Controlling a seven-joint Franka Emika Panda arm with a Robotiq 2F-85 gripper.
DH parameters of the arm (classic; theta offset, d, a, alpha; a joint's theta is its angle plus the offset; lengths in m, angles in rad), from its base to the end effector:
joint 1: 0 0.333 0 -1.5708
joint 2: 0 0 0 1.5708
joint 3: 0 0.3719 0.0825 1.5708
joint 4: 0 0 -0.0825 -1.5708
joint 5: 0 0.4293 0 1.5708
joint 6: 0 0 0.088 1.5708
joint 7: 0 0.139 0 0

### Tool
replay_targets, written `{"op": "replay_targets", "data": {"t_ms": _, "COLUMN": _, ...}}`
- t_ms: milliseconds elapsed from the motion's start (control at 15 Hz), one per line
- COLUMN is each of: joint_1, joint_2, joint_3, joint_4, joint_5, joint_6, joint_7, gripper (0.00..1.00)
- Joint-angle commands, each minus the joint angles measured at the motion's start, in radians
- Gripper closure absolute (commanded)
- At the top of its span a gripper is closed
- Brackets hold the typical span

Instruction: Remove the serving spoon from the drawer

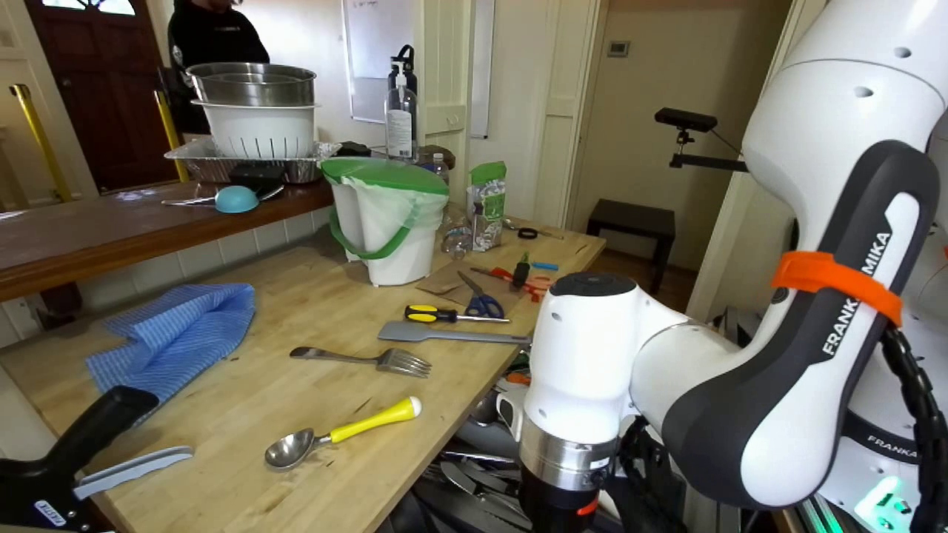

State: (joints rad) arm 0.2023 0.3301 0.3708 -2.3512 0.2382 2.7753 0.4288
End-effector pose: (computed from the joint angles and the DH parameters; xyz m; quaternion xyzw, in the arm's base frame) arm 0.4765 0.3059 0.1915 -0.9917 0.0492 0.0060 0.1183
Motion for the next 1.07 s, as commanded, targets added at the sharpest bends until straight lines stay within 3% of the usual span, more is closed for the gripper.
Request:
{"op": "replay_targets", "data": {"t_ms": 0, "joint_1": -0.188, "joint_2": -0.044, "joint_3": 0.222, "joint_4": -0.043, "joint_5": 0.148, "joint_6": 0.014, "joint_7": -0.269, "gripper": 0.99}}
{"op": "replay_targets", "data": {"t_ms": 133, "joint_1": -0.266, "joint_2": -0.042, "joint_3": 0.305, "joint_4": -0.041, "joint_5": 0.215, "joint_6": -0.029, "joint_7": -0.396, "gripper": 0.99}}
{"op": "replay_targets", "data": {"t_ms": 333, "joint_1": -0.263, "joint_2": -0.080, "joint_3": 0.305, "joint_4": -0.030, "joint_5": 0.262, "joint_6": -0.119, "joint_7": -0.589, "gripper": 0.99}}
{"op": "replay_targets", "data": {"t_ms": 600, "joint_1": -0.208, "joint_2": -0.226, "joint_3": 0.217, "joint_4": -0.071, "joint_5": 0.184, "joint_6": -0.245, "joint_7": -0.699, "gripper": 0.99}}
{"op": "replay_targets", "data": {"t_ms": 800, "joint_1": -0.147, "joint_2": -0.381, "joint_3": 0.112, "joint_4": -0.126, "joint_5": 0.124, "joint_6": -0.261, "joint_7": -0.666, "gripper": 0.99}}
{"op": "replay_targets", "data": {"t_ms": 1000, "joint_1": -0.113, "joint_2": -0.479, "joint_3": -0.019, "joint_4": -0.155, "joint_5": 0.127, "joint_6": -0.260, "joint_7": -0.548, "gripper": 0.99}}
